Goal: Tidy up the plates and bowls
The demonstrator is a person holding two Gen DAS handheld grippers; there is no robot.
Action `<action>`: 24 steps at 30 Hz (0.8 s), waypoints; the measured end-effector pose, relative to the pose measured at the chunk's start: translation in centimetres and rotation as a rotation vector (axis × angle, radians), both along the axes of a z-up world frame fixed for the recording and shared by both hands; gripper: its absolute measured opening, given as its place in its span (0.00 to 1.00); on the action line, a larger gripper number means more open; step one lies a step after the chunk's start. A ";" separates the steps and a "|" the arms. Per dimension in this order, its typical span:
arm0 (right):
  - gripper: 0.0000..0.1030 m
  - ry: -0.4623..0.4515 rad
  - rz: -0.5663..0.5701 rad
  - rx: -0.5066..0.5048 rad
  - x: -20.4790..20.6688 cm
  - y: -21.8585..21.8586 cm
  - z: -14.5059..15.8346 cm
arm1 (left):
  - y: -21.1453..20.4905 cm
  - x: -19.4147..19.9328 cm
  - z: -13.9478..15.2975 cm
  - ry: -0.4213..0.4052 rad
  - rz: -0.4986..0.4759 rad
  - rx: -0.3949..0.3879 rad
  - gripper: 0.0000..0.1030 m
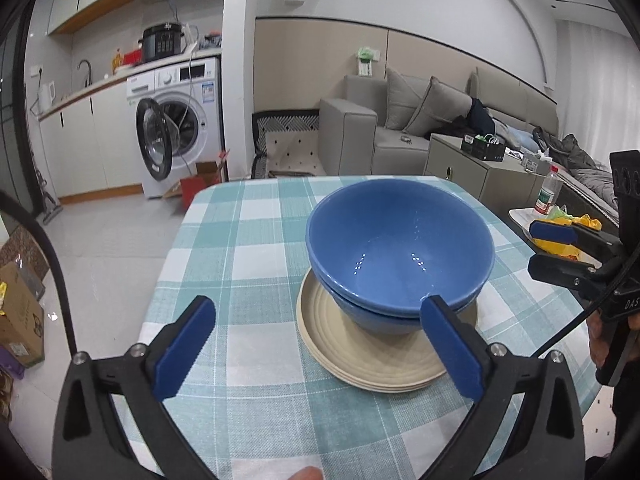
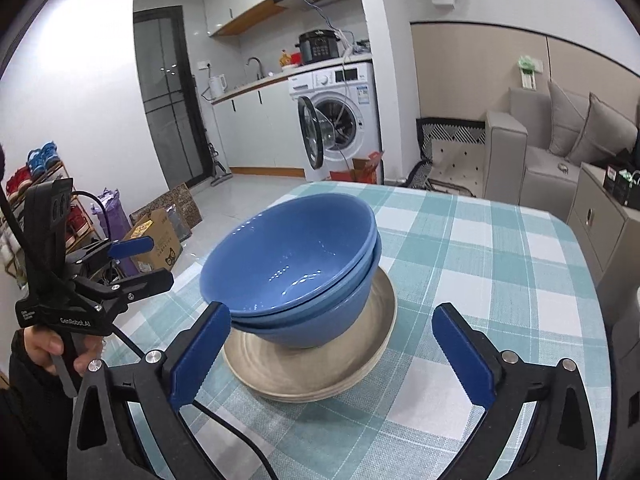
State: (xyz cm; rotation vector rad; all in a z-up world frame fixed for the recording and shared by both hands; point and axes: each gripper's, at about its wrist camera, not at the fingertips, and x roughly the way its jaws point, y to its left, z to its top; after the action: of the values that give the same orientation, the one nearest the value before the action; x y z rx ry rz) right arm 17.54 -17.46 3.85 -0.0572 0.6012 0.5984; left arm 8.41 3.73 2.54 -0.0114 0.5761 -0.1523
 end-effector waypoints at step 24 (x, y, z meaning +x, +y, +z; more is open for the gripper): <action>1.00 -0.312 -0.014 -0.024 -9.3 -2.5 -2.1 | 0.4 -6.1 -2.9 -0.238 0.075 0.039 1.00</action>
State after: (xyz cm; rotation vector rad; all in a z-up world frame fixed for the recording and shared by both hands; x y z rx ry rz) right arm 8.20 -19.98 1.76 -0.1654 0.3062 0.5553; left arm 2.32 4.17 -0.32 0.0222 0.3403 -0.0678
